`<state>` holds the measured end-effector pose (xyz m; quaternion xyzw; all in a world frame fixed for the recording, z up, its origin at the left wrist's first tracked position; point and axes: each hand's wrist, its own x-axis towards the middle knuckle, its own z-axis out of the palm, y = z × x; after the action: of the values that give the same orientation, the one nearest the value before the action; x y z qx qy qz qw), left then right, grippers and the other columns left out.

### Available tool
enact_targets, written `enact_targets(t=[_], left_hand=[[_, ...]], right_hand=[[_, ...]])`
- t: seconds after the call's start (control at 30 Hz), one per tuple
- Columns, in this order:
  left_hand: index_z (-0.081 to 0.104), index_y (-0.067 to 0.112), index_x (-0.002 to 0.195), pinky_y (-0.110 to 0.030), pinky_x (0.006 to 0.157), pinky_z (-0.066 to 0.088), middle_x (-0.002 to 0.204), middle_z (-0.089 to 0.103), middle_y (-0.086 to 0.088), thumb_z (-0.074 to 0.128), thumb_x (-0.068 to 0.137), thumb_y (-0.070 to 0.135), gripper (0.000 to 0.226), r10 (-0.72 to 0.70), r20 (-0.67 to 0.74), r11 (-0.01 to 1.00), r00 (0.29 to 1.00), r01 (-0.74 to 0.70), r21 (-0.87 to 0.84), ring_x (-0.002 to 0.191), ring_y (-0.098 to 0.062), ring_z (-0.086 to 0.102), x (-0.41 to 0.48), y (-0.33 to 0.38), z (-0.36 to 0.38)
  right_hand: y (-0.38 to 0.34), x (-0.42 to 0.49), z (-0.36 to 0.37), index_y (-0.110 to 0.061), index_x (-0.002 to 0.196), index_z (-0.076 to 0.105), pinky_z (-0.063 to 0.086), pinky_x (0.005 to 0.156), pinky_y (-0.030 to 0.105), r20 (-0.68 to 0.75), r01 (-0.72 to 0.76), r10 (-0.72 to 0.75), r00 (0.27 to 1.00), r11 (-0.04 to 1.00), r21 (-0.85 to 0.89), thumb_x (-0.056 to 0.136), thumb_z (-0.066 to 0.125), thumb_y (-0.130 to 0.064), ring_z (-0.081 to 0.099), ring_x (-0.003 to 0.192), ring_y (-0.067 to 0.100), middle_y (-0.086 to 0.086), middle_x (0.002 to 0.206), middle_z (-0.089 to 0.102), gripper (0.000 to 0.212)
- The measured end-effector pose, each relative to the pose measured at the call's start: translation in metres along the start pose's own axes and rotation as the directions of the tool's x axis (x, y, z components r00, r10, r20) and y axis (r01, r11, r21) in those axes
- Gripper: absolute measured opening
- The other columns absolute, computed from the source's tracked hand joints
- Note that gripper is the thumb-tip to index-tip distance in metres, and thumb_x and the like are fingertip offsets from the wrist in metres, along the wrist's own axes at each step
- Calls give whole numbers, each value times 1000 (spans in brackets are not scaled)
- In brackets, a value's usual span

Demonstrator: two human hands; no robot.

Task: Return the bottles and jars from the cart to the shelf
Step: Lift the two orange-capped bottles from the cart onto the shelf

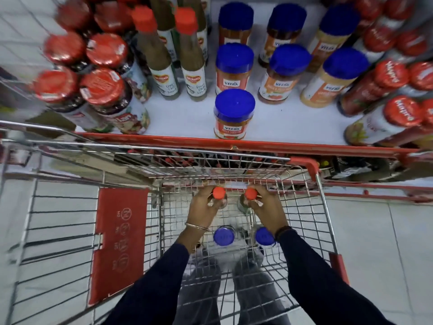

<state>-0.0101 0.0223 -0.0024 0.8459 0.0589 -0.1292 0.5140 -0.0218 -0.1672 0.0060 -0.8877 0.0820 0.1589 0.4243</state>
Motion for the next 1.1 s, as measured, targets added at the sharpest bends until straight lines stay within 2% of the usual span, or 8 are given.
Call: enact_targets(t=[0.13, 0.27, 0.33, 0.43, 0.53, 0.73, 0.97, 1.1], left_hand=[[63, 20, 103, -40, 81, 55, 98, 67, 0, 74, 74, 12, 33, 82, -126, 993, 989, -92, -72, 94, -21, 64, -26, 31, -36], [57, 41, 103, -18, 78, 52, 94, 66, 13, 75, 72, 10, 47, 134, -237, 981, 962, -163, -107, 87, 5, 62, -47, 73, -78], [51, 51, 101, -13, 75, 51, 92, 65, 16, 75, 72, 11, 55, 181, -281, 970, 942, -218, -105, 83, 6, 62, -57, 93, -99], [51, 50, 106, -28, 79, 55, 97, 66, 15, 76, 72, 19, 52, 281, -329, 941, 902, -326, -88, 89, -5, 65, -67, 121, -127], [53, 45, 107, -37, 83, 56, 103, 66, 13, 75, 73, 19, 48, 348, -375, 914, 859, -400, -67, 95, -10, 64, -69, 149, -153], [52, 40, 108, -19, 81, 55, 103, 64, 2, 74, 75, 10, 50, 464, -487, 840, 741, -542, -25, 96, -15, 64, -49, 194, -191], [53, 21, 116, -25, 81, 55, 106, 64, -4, 69, 79, 11, 42, 484, -428, 858, 763, -510, 63, 92, -10, 62, -1, 187, -200], [51, 26, 117, -35, 82, 57, 110, 65, -4, 69, 79, 15, 44, 480, -367, 875, 797, -465, 134, 99, -16, 62, 19, 173, -198]], right_hand=[[-43, -25, -18, -21, 116, 60, 47, 83, 14, -102, 83, -76, 992, 994, 67, 78, 73, -21, 62, 97, 11, -2, 106, 70, 40], [-97, -49, -39, -26, 113, 60, 49, 94, 34, -185, 179, -141, 973, 961, 209, 76, 75, -19, 62, 102, 14, -10, 103, 66, 40], [-125, -58, -52, -26, 114, 61, 47, 95, 30, -241, 242, -186, 953, 943, 230, 75, 76, -18, 62, 99, 5, -19, 100, 64, 43], [-169, -69, -72, -36, 113, 57, 46, 88, 17, -302, 334, -252, 919, 907, 258, 73, 76, -22, 57, 94, -16, -31, 100, 59, 46], [-209, -73, -90, -34, 113, 59, 48, 84, 16, -381, 430, -322, 867, 869, 245, 73, 77, -21, 60, 88, -13, -29, 98, 61, 46], [-265, -57, -104, -31, 111, 57, 50, 82, 13, -476, 580, -444, 759, 793, 185, 75, 75, -18, 59, 87, -15, -28, 97, 60, 43], [-277, -10, -86, -23, 116, 58, 42, 82, 3, -441, 549, -439, 782, 822, 154, 78, 72, -17, 54, 90, -22, -17, 100, 61, 41], [-274, 9, -72, -21, 118, 57, 44, 82, 8, -391, 505, -428, 815, 856, 114, 80, 71, -21, 60, 92, 0, -10, 103, 63, 41]])
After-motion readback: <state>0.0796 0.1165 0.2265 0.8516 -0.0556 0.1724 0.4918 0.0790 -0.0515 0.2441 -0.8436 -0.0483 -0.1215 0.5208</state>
